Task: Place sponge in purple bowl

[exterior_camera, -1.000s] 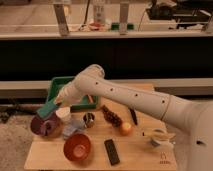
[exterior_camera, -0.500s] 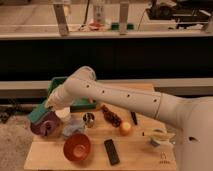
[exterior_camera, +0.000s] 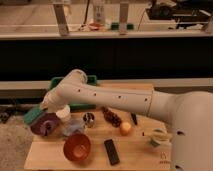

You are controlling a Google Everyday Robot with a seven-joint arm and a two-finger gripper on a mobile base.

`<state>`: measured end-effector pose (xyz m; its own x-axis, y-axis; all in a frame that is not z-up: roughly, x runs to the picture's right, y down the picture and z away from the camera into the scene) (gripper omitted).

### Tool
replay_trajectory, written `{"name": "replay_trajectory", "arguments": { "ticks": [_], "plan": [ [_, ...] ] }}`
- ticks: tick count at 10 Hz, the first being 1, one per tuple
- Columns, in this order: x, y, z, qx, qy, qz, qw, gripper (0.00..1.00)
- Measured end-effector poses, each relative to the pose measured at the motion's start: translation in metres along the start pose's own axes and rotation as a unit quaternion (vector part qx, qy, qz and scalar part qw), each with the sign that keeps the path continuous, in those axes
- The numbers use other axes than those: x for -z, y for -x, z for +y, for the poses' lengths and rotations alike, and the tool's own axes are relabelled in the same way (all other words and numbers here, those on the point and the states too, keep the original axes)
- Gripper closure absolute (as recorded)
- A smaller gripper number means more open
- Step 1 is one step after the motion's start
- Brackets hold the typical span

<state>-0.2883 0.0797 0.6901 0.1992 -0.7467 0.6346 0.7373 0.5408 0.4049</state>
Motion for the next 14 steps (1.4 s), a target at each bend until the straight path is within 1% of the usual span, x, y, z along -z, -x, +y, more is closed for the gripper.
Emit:
{"name": "replay_trajectory", "arguments": {
  "ticks": [2,3,4,6,7,8,9,10,12,14],
  "plan": [
    [-0.008,-0.002,0.002,0.0,0.009,0.003,1.0,0.98],
    [-0.012,-0.002,0.002,0.0,0.013,0.001,0.9999,0.93],
    [-0.018,-0.004,0.004,-0.003,0.022,-0.001,0.9998,0.73],
    [-0.022,-0.006,0.006,-0.007,0.028,-0.002,0.9996,0.53],
    [-0.024,-0.005,0.006,-0.005,0.026,-0.007,0.9996,0.44],
    [-0.023,-0.005,0.007,-0.001,0.022,-0.014,0.9997,0.32],
    [-0.023,-0.005,0.008,0.004,0.017,-0.019,0.9997,0.25],
    [-0.022,-0.003,0.008,0.009,0.008,-0.026,0.9996,0.2],
    [-0.021,-0.003,0.006,0.002,0.006,-0.024,0.9997,0.2],
    [-0.019,-0.006,0.006,-0.015,0.009,-0.014,0.9998,0.2]
  ]
}}
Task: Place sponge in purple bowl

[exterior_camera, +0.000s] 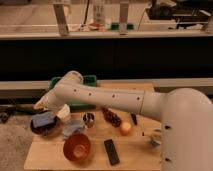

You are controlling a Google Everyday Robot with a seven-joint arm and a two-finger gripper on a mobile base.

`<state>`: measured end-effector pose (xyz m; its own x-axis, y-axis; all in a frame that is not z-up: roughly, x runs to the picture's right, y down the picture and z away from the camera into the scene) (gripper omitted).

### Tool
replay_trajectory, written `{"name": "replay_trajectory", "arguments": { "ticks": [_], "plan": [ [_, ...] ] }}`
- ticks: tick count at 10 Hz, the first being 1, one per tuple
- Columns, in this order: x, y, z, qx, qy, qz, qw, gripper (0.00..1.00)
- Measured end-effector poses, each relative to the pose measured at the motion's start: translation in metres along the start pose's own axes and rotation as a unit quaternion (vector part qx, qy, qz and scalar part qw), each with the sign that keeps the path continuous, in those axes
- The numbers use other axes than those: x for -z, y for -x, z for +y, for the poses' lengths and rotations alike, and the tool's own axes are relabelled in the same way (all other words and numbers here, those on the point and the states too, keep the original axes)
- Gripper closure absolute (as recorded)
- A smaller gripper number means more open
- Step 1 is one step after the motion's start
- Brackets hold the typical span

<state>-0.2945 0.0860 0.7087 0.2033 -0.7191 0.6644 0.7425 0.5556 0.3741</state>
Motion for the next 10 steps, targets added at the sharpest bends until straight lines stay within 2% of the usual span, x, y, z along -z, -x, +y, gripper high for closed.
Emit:
{"name": "replay_trajectory", "arguments": {
  "ticks": [3,10],
  "plan": [
    [0.0027,-0.002,-0.0008,-0.014,0.0,0.008,0.9999,0.2],
    [0.0026,-0.0017,-0.0009,-0.014,0.0,0.008,0.9999,0.2]
  ]
}}
